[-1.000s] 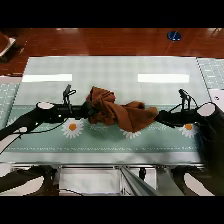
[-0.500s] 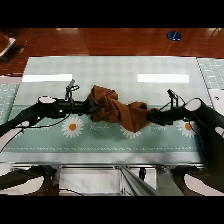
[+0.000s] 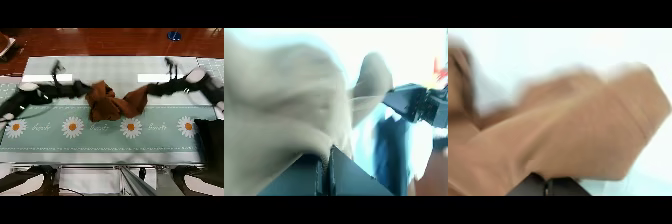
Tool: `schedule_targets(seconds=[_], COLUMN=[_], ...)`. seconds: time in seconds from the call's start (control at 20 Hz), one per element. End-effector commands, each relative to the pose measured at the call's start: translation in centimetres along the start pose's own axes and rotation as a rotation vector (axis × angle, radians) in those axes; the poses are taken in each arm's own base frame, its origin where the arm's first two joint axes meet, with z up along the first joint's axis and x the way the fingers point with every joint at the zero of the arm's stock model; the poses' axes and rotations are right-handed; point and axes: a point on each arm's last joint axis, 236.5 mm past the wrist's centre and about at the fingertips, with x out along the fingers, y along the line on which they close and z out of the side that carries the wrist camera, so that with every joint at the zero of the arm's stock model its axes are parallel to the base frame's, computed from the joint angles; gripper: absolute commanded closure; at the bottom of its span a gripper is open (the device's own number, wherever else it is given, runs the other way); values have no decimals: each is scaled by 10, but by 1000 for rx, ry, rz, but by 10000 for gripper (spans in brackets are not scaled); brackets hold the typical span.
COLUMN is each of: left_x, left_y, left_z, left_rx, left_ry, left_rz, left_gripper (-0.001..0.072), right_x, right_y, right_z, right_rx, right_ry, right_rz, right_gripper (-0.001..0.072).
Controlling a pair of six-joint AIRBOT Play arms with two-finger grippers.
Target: Fold the shirts.
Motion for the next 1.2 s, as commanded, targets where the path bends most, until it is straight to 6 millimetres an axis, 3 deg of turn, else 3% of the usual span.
schedule_targets(seconds=[0.0, 0.1, 0.15, 0.25, 0.35, 0.4, 0.45, 0.55, 0.7, 0.85, 1.0, 1.15], left_x=[-76, -132, -162, -211, -255, -273, -292, -325, -354, -344, -313, -259], left_y=[-93, -163, -201, -259, -293, -301, -306, -307, -291, -247, -175, -80], left_z=[89, 124, 132, 130, 118, 110, 101, 85, 59, 41, 41, 22], left_rx=[194, 348, 438, 617, 743, 788, 827, 875, 879, 799, 616, 395], left_ry=[-226, -373, -443, -553, -648, -689, -735, -820, -837, -714, -591, -405], left_rz=[-83, -117, -130, -95, 29, 105, 189, 362, 583, 667, 656, 601], left_gripper=[685, 685, 685, 685, 685, 685, 685, 685, 685, 685, 685, 685], right_x=[-126, -227, -278, -362, -426, -448, -468, -486, -469, -418, -333, -232], right_y=[54, 99, 121, 153, 165, 164, 161, 154, 123, 97, 57, 28], right_z=[109, 144, 147, 133, 104, 88, 71, 40, -7, -32, -61, -104], right_rx=[-197, -321, -385, -473, -518, -508, -496, -484, -409, -347, -243, -150], right_ry=[-326, -545, -645, -809, -933, -969, -994, -985, -796, -604, -373, -130], right_rz=[-36, -63, -90, -149, -232, -275, -320, -382, -455, -436, -403, -290], right_gripper=[687, 687, 687, 687, 687, 687, 687, 686, 686, 686, 686, 686])
